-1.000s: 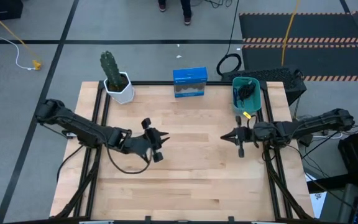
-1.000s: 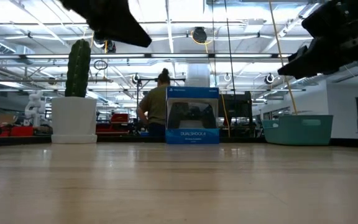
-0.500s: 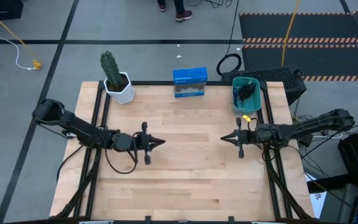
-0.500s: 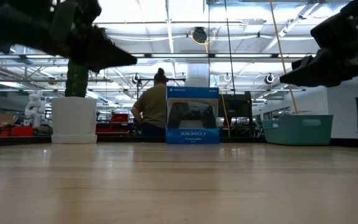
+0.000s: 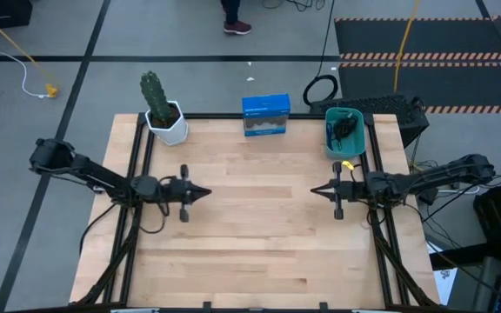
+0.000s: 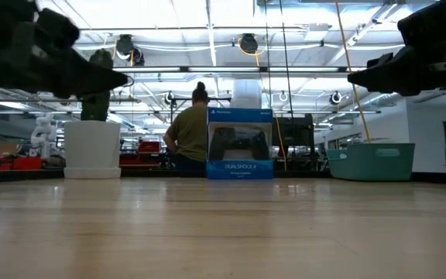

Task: Pick and place USB-C Cables
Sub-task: Return to Home Position

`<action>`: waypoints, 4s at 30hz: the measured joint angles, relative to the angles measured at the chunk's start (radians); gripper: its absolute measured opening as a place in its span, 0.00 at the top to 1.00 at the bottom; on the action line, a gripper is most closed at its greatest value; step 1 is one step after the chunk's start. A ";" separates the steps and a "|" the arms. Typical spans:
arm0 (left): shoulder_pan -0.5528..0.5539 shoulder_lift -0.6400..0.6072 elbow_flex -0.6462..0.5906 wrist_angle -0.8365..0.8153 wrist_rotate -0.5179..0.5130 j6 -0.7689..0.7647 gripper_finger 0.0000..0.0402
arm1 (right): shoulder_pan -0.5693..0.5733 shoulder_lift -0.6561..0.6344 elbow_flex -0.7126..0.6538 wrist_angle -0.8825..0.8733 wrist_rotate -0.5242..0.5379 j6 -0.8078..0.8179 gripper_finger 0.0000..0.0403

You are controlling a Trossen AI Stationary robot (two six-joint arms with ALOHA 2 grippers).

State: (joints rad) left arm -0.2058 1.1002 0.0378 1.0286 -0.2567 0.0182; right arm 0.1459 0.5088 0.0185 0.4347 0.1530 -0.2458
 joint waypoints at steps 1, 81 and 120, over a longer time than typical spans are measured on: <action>0.000 -0.030 -0.027 0.016 0.006 0.006 0.96 | 0.000 -0.006 0.000 -0.002 0.000 -0.005 1.00; 0.009 -0.775 -0.028 -0.757 0.091 0.068 0.98 | -0.108 -0.503 -0.003 -0.391 -0.050 0.180 1.00; 0.108 -1.098 -0.025 -0.996 0.123 0.116 0.98 | -0.108 -0.503 -0.003 -0.394 -0.049 0.179 1.00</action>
State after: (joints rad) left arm -0.0975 0.0021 0.0124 0.0322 -0.1332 0.1340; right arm 0.0383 0.0063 0.0151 0.0406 0.1035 -0.0671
